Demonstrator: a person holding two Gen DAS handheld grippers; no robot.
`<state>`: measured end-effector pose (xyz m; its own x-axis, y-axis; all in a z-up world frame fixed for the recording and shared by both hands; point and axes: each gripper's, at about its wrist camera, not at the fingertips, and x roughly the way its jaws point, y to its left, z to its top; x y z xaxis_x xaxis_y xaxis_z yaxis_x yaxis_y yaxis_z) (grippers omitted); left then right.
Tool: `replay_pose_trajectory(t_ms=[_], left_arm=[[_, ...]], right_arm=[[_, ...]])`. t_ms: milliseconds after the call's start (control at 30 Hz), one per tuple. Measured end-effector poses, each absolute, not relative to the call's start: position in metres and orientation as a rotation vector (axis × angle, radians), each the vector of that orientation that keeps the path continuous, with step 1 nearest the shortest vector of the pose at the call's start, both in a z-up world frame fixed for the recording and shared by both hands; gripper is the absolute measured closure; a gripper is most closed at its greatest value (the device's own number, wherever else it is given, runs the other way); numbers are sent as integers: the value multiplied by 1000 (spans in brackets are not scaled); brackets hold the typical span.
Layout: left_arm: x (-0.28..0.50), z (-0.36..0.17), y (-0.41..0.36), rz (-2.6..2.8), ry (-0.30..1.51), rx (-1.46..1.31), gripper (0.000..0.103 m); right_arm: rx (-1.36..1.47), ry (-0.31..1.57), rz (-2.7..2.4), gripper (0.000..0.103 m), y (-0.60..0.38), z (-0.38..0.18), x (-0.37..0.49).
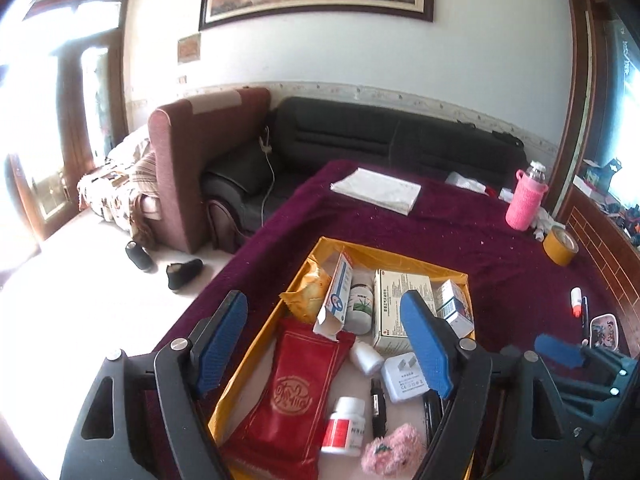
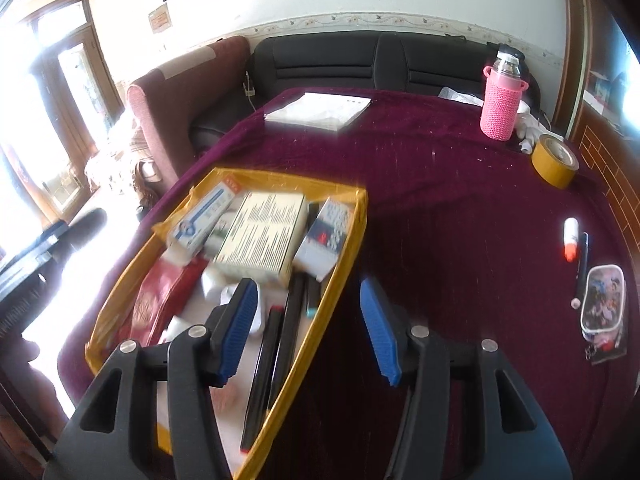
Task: Organize objects
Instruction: 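Release the ointment box in the tray with the left gripper while the right releases the medicine box, then move the right gripper toward the white orange-tipped bottle beside the pencil case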
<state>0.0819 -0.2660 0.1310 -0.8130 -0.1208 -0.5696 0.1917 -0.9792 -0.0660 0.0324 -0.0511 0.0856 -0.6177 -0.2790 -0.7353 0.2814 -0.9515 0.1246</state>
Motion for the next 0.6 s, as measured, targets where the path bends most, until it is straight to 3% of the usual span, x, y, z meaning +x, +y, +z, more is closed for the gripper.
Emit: replay_pose_trajectory(t_ms=[200,600], left_arm=[[113,142,-259,-2843,167,778,17],[121,154,-203,-2897,21,782,16]], right_arm=[[1149,-1,-2553,51,-49,82,59],[1155,-107,-2621,51,9,78,65]])
